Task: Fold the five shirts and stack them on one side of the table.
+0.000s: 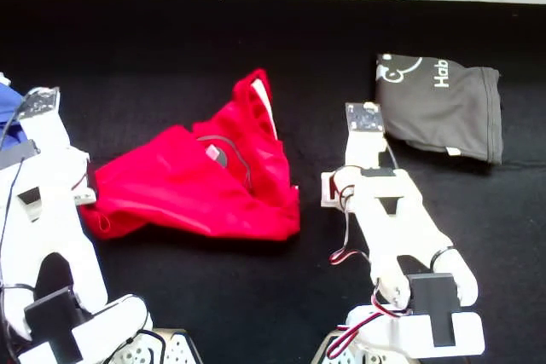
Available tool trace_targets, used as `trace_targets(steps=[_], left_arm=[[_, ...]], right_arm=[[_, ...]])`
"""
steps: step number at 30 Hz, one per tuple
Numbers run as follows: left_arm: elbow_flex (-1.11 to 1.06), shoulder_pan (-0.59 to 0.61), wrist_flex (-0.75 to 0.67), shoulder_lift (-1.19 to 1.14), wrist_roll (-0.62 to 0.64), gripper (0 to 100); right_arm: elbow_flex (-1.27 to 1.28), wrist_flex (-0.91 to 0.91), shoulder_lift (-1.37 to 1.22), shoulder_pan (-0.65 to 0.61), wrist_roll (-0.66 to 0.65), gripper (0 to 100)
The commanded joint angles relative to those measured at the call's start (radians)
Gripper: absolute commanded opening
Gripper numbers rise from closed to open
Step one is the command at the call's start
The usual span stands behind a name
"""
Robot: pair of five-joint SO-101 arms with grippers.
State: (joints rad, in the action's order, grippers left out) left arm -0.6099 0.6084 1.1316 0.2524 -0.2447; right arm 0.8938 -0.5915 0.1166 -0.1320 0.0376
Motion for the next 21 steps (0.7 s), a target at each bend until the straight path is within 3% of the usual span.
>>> trace_targets(steps=[1,5,9,11,15,21], left_arm=[[0.079,-0.050,0.121,0.038,-0.054,14],[0.223,-0.142,0.245,0.038,-0.054,19],[0.366,-0.255,0.255,0.027,-0.054,19],[0.384,-0.325,0.193,0.027,-0.028,19],[0.375,-0.426,0.023,-0.015,0.140,19],[0.378,-0.503,-0.114,-0.232,0.206,19]], right_arm=[[0.002,-0.015,-0.002,0.042,0.005,0.9],[0.002,-0.015,-0.002,0.042,0.006,0.9],[0.002,-0.015,-0.002,0.042,0.008,0.9],[0.002,-0.015,-0.002,0.042,0.008,0.9],[0.002,-0.015,-0.002,0.042,0.008,0.9],[0.002,-0.015,-0.002,0.042,0.009,0.9]])
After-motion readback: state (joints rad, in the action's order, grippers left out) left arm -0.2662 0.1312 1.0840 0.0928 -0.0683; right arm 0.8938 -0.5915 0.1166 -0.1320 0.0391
